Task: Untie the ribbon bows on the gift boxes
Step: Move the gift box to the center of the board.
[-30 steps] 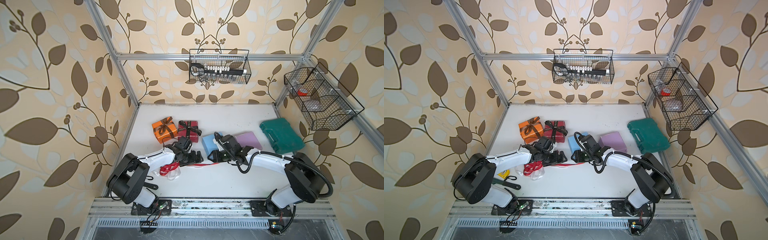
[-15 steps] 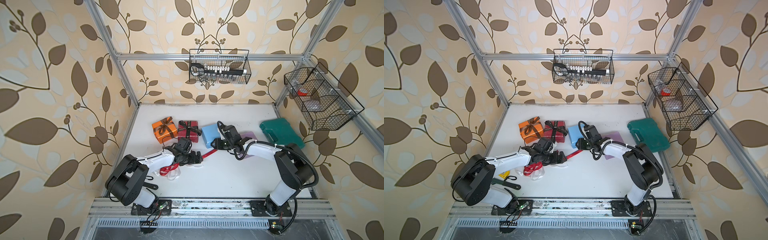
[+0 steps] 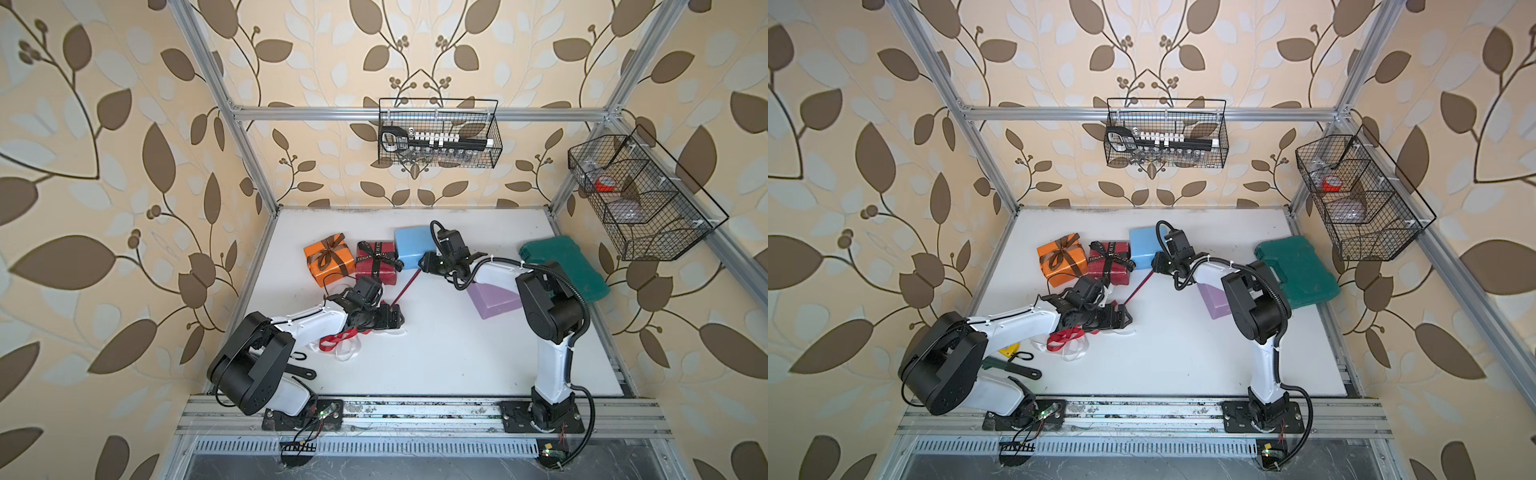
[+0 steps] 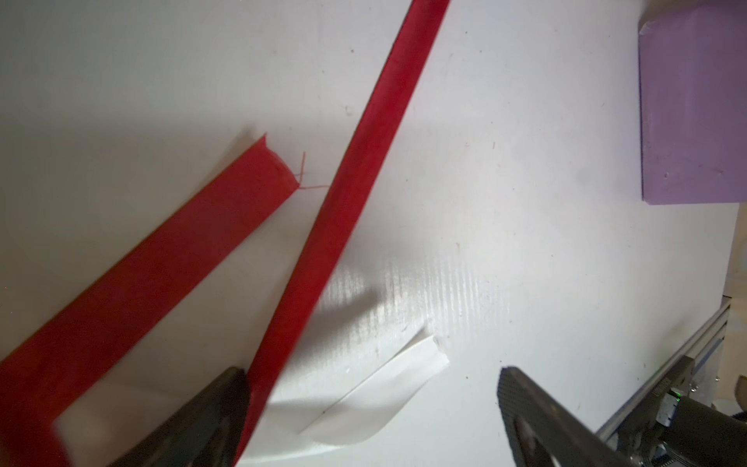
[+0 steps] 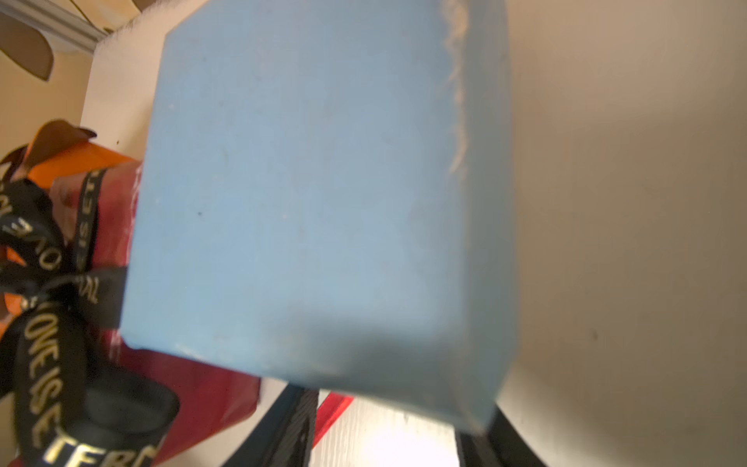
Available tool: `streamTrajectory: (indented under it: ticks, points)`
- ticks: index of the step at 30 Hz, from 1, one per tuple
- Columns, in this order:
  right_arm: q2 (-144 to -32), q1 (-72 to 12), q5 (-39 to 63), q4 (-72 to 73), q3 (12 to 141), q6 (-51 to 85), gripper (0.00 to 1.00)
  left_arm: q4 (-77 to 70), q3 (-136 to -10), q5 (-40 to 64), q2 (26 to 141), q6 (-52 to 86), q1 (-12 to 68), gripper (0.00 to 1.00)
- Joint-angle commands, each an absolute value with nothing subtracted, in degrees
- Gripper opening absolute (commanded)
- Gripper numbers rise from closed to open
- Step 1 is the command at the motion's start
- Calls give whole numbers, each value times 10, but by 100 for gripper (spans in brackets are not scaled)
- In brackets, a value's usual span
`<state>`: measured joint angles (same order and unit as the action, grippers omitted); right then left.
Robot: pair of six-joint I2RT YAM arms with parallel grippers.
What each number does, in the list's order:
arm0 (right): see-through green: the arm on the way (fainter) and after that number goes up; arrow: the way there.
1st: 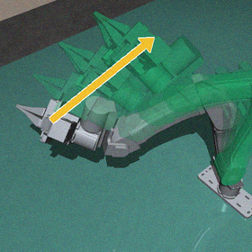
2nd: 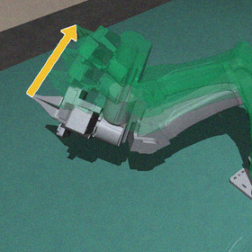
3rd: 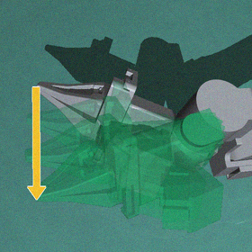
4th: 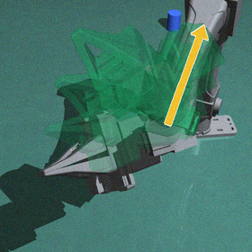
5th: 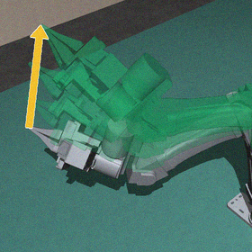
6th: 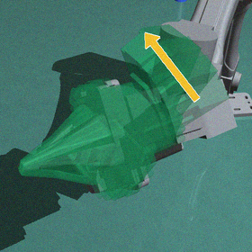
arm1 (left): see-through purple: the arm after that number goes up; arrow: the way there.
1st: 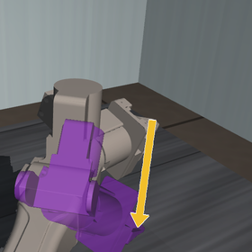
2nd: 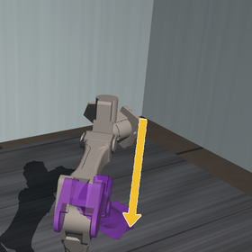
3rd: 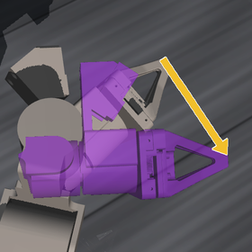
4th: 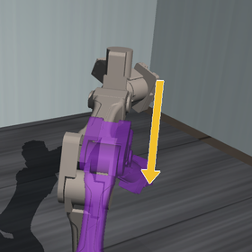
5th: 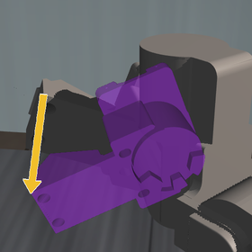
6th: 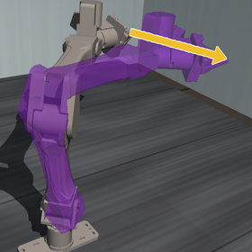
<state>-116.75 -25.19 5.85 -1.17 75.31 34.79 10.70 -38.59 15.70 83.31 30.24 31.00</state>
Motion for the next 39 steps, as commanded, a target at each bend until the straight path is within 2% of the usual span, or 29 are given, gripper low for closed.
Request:
streamTrajectory:
  ticks: [1, 6, 12, 19, 24, 31, 39]
  points:
    - [-1198, -236, 51, -22, 802, 357, 54, 226, -351, 105, 851, 292, 299, 99]
    - [-1226, -228, 65, -58, 857, 333, 55, 240, -356, 98, 839, 288, 300, 99]
    - [-1190, -229, 95, -57, 830, 322, 57, 287, -399, 79, 801, 273, 290, 99]
    - [-1114, -255, 172, -35, 762, 315, 61, 327, -489, 101, 737, 260, 245, 99]
    - [-1101, -279, 224, -2, 740, 333, 66, 293, -535, 146, 718, 266, 179, 99]
    - [-1128, -300, 274, 29, 764, 350, 72, 217, -584, 176, 781, 287, 122, 99]
    - [-1186, -300, 292, 44, 810, 369, 73, 126, -607, 199, 898, 308, 97, 99]
